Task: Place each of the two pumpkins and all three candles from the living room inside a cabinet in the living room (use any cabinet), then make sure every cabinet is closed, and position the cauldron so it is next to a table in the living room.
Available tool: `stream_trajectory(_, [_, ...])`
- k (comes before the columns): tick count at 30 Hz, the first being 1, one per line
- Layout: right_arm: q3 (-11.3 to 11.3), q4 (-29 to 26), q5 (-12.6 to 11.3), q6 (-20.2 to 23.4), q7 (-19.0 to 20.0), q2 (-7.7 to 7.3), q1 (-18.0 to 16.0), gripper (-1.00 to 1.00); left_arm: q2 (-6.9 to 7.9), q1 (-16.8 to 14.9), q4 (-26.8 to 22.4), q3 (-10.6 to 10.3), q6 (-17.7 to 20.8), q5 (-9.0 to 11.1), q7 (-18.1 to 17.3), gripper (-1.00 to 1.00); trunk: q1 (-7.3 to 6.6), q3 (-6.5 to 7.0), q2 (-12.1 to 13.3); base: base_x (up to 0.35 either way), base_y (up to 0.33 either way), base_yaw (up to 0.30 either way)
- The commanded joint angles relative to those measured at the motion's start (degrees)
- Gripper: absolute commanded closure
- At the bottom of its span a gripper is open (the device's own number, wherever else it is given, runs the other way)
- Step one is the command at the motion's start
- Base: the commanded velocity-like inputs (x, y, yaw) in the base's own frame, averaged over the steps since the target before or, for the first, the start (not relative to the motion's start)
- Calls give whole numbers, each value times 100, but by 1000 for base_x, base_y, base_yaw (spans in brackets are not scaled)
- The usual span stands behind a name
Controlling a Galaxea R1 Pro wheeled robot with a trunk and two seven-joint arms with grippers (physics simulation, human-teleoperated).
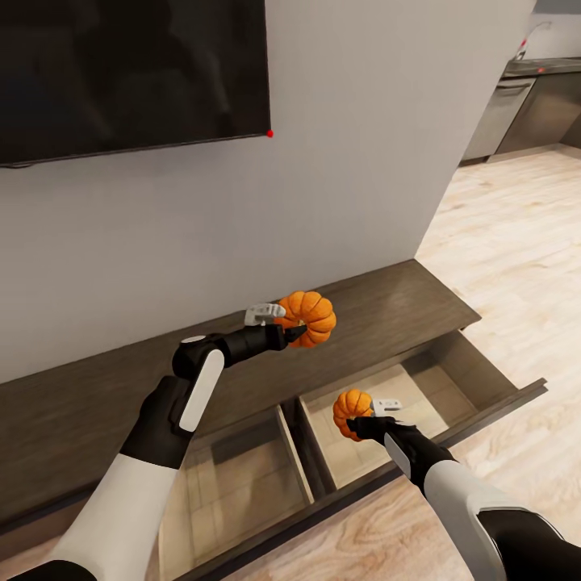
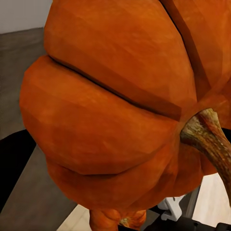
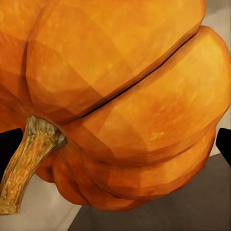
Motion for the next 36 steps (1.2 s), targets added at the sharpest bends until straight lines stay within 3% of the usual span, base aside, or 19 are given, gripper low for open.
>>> stream_trajectory(1, [10, -13, -42, 32, 2, -1, -2, 100, -2, -3, -5, 6, 30, 11, -3, 100, 22, -22, -43, 0, 0, 0])
stream_trajectory(21, [3, -13, -43, 34, -4, -1, -1, 100, 2, -3, -13, 6, 30, 11, -9, 100, 461, -390, -845, 0, 0, 8])
stream_trajectory(28, [3, -25, -45, 51, -50, -2, -1, 100, 3, -3, -66, 6, 30, 13, -9, 100, 461, -412, -845, 0, 0, 53])
stream_trajectory(36, [3, -73, -42, 125, -434, 26, -50, 100, 6, 54, -234, 6, 30, 12, -9, 100, 461, -413, -845, 0, 0, 2])
